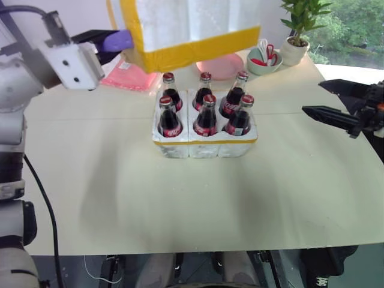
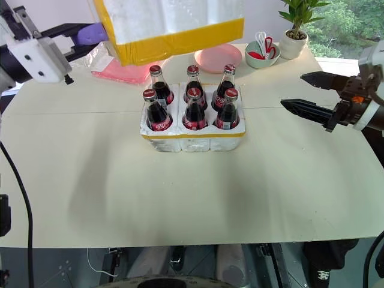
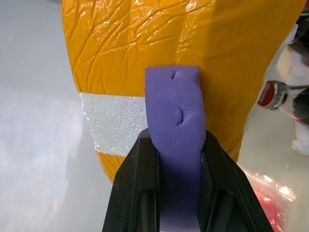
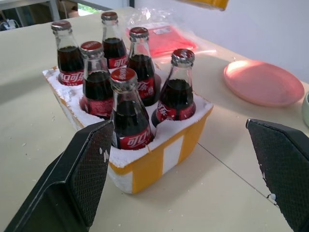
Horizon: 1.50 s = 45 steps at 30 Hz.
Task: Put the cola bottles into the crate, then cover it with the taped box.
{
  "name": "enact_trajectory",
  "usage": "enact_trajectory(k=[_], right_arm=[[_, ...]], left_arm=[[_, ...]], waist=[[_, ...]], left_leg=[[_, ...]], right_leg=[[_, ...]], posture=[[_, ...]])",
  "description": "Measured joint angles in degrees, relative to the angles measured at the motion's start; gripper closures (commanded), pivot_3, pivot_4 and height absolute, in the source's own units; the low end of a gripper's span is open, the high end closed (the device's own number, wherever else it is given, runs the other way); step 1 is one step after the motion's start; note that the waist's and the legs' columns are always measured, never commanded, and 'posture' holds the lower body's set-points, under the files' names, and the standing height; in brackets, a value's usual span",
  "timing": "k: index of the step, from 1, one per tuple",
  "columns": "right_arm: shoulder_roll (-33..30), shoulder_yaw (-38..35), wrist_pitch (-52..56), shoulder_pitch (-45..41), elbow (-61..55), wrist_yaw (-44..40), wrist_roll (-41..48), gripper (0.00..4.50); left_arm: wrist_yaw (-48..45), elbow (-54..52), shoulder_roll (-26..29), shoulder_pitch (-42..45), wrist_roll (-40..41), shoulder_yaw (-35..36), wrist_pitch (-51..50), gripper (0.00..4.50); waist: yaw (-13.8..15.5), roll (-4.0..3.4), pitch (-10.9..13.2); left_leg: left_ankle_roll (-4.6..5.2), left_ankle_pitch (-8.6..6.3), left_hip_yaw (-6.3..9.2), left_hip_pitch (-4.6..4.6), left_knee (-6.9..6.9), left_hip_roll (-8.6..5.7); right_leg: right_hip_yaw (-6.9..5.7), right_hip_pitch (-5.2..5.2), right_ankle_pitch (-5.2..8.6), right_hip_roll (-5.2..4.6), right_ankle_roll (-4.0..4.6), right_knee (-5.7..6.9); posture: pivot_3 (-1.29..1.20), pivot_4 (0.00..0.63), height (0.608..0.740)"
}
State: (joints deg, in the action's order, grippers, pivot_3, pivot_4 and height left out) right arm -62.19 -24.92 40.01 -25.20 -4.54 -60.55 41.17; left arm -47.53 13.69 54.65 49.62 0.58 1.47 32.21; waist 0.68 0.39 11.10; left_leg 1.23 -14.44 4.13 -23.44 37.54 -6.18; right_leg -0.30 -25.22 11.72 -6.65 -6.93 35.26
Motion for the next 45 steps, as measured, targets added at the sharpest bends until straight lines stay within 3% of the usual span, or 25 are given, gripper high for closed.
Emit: enact_trajectory(k=[16,29,40,41,42,45], right_arm=[[0.57,0.71,-0.43,0.70,0.63,1.24,-0.50,0.00],[0.57,0.16,-0.34,1.54,-0.22,2.48,-0.35,0.00],[0.57,-0.19,-0.32,2.64,-1.30,3.53,-0.31,0.00],[0.57,-0.19,-0.32,2.64,-1.39,3.63,-0.31,0.00],[0.57,-0.20,-0.33,2.64,-1.44,3.71,-0.31,0.00],[0.73,-0.20,-0.37,2.63,-1.45,3.95,-0.32,0.00]], left_arm=[[-11.48,14.47,-3.05,5.56,4.83,-5.23,25.64,4.16],[-18.58,30.65,-4.23,12.00,7.21,-9.93,37.32,4.16],[-19.03,39.39,-4.43,15.66,6.65,-11.31,40.89,4.16],[-19.13,39.61,-4.64,15.83,6.67,-11.33,40.84,3.12],[-19.32,39.66,-4.69,15.84,6.66,-11.42,40.79,2.85],[-20.97,40.20,-4.69,14.83,6.07,-12.61,40.23,1.38]], waist=[[-0.06,-0.01,-0.01],[-0.06,-0.03,-0.04],[-0.12,-0.02,-0.04],[-0.11,-0.02,-0.05],[-0.10,-0.02,-0.05],[-0.11,-0.01,-0.04]], left_leg=[[0.16,-0.10,-0.05,-0.01,0.42,0.00],[0.20,-0.11,-0.06,0.05,0.53,0.00],[0.21,-0.11,-0.06,0.08,0.55,0.02],[0.20,-0.11,-0.06,0.08,0.55,0.02],[0.21,-0.11,-0.06,0.08,0.55,0.02],[0.21,-0.11,-0.06,0.06,0.56,0.02]], right_leg=[[0.00,0.13,-0.02,0.05,-0.04,0.16],[0.00,0.23,-0.04,0.07,-0.09,0.18],[0.00,0.26,-0.05,0.09,-0.10,0.21],[0.00,0.26,-0.05,0.09,-0.10,0.22],[0.00,0.26,-0.05,0.09,-0.10,0.22],[0.00,0.24,-0.05,0.10,-0.10,0.22]], posture=[[0.00,0.150,0.740],[0.00,0.150,0.740],[0.00,0.150,0.740],[0.00,0.150,0.740],[0.00,0.150,0.740],[0.00,0.150,0.740]])
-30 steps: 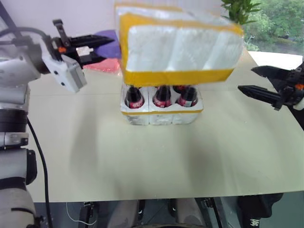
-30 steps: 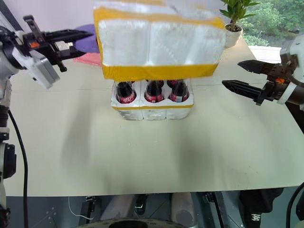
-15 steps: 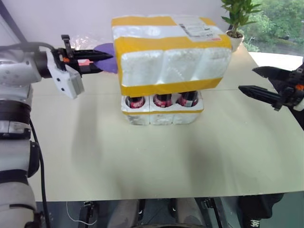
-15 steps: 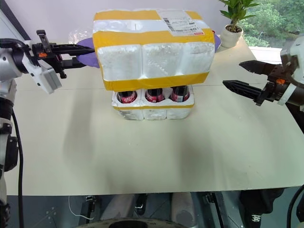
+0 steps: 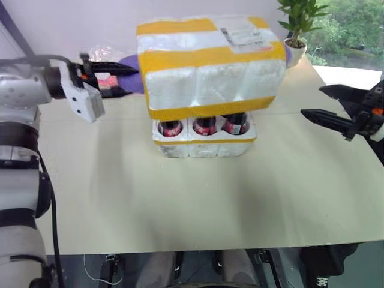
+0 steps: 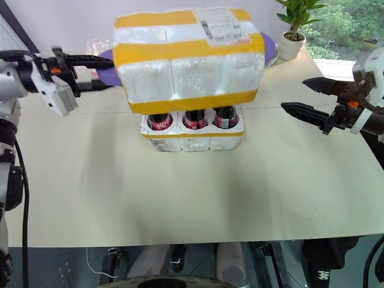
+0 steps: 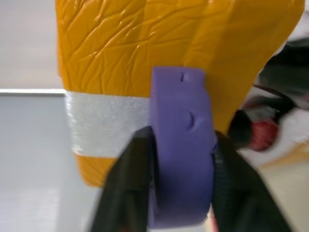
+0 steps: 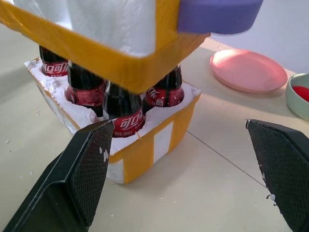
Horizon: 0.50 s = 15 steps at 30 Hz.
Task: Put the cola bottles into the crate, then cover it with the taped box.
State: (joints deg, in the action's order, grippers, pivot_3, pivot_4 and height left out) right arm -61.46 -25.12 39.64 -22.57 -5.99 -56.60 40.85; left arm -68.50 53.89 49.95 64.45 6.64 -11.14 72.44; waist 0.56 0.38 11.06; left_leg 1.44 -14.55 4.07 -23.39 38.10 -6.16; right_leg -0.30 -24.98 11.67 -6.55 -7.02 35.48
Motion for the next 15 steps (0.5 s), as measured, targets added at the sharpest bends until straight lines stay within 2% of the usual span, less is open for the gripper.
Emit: enact_trajectory(k=[2,3,12,15], right_arm=[[0.13,0.00,-0.06,0.00,0.00,0.02,-0.02,0.00],[0.29,0.00,-0.08,0.00,0.00,0.03,-0.03,0.00],[1.70,0.20,-0.22,-0.14,0.02,0.08,-0.10,0.00],[1.79,0.34,-0.33,-0.36,0.05,0.07,-0.15,0.00]], left_arm=[[-0.13,-0.02,0.00,-0.51,-0.01,-0.38,-0.37,0.26],[-0.14,-0.03,0.00,-0.54,-0.02,-0.38,-0.52,0.02],[0.33,-0.19,2.18,-0.80,-2.02,-0.24,-2.53,0.02],[0.38,-2.73,4.38,-3.79,-1.66,0.65,-5.06,0.02]], waist=[[0.02,0.01,0.01],[0.03,0.01,0.01],[0.03,0.01,0.01],[-0.03,0.01,0.01]], left_leg=[[0.01,-0.01,0.00,-0.03,0.00,0.00],[0.02,-0.01,0.00,-0.04,0.00,0.00],[0.03,-0.02,0.00,-0.04,0.00,0.00],[0.03,-0.02,0.00,-0.03,-0.01,0.01]], right_leg=[[0.00,-0.03,0.00,0.00,0.00,-0.01],[0.00,-0.03,0.00,0.00,0.00,-0.02],[0.00,-0.03,0.00,0.00,0.00,-0.02],[0.00,-0.04,0.00,0.00,0.00,-0.01]], posture=[[0.00,0.150,0.740],[0.00,0.150,0.740],[0.00,0.150,0.740],[0.00,0.150,0.740]])
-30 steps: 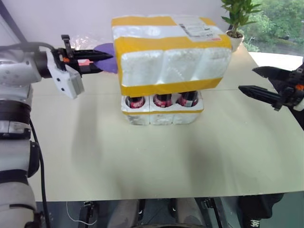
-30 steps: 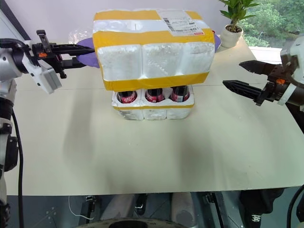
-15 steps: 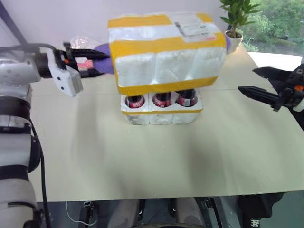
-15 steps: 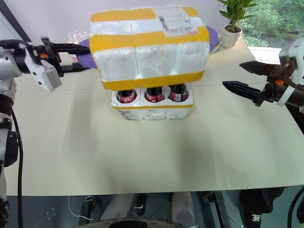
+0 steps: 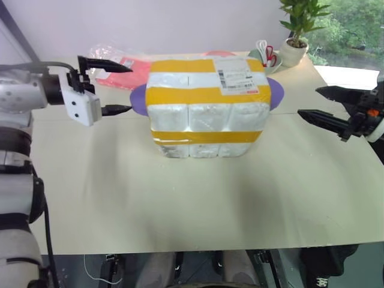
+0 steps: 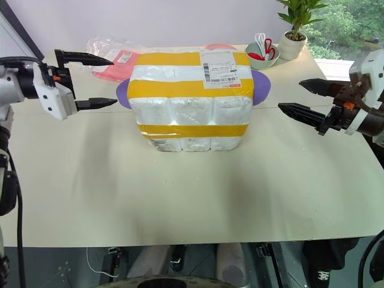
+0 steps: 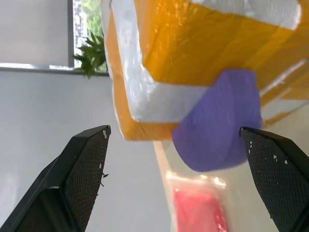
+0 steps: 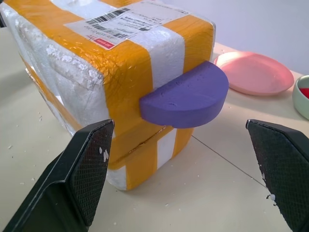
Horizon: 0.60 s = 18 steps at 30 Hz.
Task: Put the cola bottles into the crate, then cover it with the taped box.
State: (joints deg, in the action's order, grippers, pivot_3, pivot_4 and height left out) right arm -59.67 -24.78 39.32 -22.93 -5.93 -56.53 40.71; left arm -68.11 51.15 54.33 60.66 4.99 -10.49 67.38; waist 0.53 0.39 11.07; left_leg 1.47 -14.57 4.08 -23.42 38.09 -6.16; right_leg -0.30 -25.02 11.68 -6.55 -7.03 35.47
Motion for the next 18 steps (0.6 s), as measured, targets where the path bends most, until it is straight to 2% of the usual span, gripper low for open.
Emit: enact_trajectory(k=[4,6,7,8,10,12,14,18], right_arm=[[0.00,0.45,-0.59,-0.26,0.99,-0.57,-0.29,0.00],[-0.03,0.64,-0.83,-0.26,1.72,-1.13,-0.69,0.00],[-0.06,0.82,-0.85,-0.28,1.89,-1.54,-0.73,0.00],[-0.21,0.89,-0.84,-0.16,2.26,-2.25,-0.83,0.00],[-0.33,1.36,-0.88,-0.11,2.71,-3.42,-1.06,0.00],[-0.38,1.83,-0.92,-0.06,2.80,-4.87,-1.07,0.00],[-0.69,2.33,-0.93,-0.04,3.03,-6.51,-1.13,0.00],[-1.53,4.26,-0.90,0.04,3.32,-10.31,-1.12,0.00]], left_arm=[[-1.75,-8.80,7.02,-11.90,3.54,1.75,-7.76,0.02],[-2.77,-14.70,10.20,-18.12,5.95,2.77,-17.61,0.02],[-2.92,-20.02,12.53,-22.19,9.20,3.53,-29.19,0.02],[-2.87,-25.50,15.03,-25.62,14.33,4.22,-45.22,0.02],[-3.13,-33.40,18.97,-28.93,24.87,6.80,-69.20,0.02],[-4.67,-40.07,22.89,-30.79,34.22,10.03,-87.30,0.02],[-6.05,-45.90,24.85,-33.06,41.49,14.90,-99.15,0.02],[-9.12,-51.00,26.18,-38.65,49.49,22.17,-113.69,0.02]], waist=[[-1.20,-0.01,0.00],[-1.38,-0.01,0.01],[-1.40,-0.02,0.02],[-1.50,-0.02,0.03],[-1.41,0.06,0.08],[-1.34,0.07,0.10],[-1.37,0.01,0.11],[-1.61,-0.09,0.13]], left_leg=[[0.00,-0.01,0.00,0.00,-0.07,0.01],[0.01,-0.01,0.00,0.00,-0.07,0.02],[0.01,-0.01,0.00,-0.01,-0.07,0.02],[0.02,-0.02,0.00,-0.02,-0.07,0.03],[0.03,-0.02,0.04,-0.02,-0.05,0.04],[0.05,-0.03,0.07,-0.01,-0.04,0.02],[0.06,-0.05,0.06,0.01,-0.05,0.02],[0.03,-0.03,0.05,0.04,-0.13,0.05]], right_leg=[[0.06,-0.07,0.00,0.01,0.00,0.02],[0.07,-0.06,0.00,0.01,0.01,0.05],[0.07,-0.07,0.00,0.03,0.00,0.04],[0.07,-0.07,0.01,0.04,0.00,0.06],[0.07,-0.07,0.06,0.08,-0.06,0.09],[0.06,-0.02,0.11,0.08,-0.11,0.07],[0.07,-0.03,0.12,0.07,-0.11,0.07],[0.07,-0.09,0.13,0.09,-0.08,0.11]], posture=[[0.00,0.150,0.740],[0.00,0.150,0.740],[0.00,0.150,0.740],[0.00,0.150,0.740],[0.00,0.150,0.740],[0.00,0.150,0.740],[0.00,0.150,0.740],[0.00,0.150,0.740]])
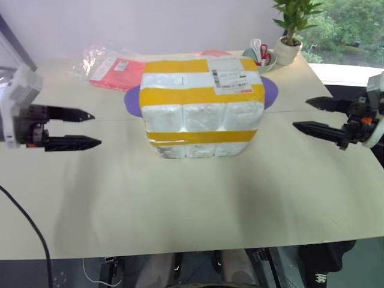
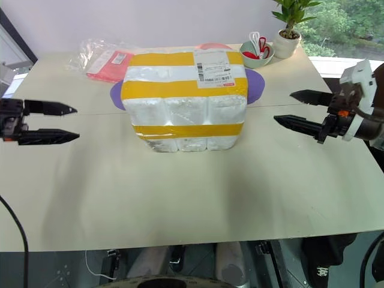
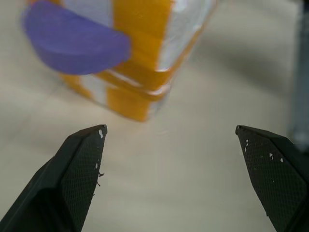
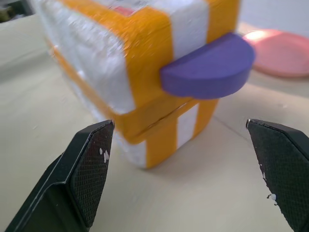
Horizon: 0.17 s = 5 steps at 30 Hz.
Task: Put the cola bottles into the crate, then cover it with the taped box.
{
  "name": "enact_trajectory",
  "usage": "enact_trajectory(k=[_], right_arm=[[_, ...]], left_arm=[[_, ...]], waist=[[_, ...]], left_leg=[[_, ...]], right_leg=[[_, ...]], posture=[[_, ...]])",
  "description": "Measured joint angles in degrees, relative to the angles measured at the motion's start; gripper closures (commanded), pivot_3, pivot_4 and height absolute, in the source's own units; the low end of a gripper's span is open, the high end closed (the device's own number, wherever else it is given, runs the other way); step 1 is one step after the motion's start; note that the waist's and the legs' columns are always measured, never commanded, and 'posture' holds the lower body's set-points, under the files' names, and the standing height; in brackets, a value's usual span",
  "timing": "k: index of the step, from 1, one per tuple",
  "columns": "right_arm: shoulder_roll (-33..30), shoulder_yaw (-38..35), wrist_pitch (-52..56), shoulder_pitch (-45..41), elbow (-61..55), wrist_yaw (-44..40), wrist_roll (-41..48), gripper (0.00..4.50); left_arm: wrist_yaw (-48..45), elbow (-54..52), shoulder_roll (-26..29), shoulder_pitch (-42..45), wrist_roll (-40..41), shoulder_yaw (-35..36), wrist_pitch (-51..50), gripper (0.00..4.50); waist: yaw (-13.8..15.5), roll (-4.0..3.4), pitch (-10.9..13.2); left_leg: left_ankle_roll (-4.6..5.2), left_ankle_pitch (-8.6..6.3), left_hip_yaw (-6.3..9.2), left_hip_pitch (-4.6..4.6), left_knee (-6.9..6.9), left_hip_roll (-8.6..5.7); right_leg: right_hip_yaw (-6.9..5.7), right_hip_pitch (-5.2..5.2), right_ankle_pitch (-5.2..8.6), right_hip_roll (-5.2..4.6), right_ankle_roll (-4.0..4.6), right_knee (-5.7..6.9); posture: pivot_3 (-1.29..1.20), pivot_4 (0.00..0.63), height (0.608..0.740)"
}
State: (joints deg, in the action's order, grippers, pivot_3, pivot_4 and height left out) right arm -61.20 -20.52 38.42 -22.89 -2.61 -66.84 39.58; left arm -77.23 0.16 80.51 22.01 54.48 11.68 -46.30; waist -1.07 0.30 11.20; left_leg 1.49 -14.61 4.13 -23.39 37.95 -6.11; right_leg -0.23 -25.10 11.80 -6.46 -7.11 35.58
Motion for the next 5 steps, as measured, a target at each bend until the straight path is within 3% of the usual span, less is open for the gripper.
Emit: enact_trajectory(k=[5], right_arm=[[-0.02,2.68,0.00,-0.10,0.05,-2.98,0.00,0.00]], left_arm=[[-1.15,-2.63,-1.34,-4.01,1.03,5.94,-4.25,0.02]], waist=[[0.11,-0.01,0.01]], left_leg=[[-0.03,0.00,-0.04,0.00,-0.02,0.00]], right_leg=[[0.02,-0.01,-0.01,-0.06,0.03,-0.04]], posture=[[0.00,0.150,0.740]])
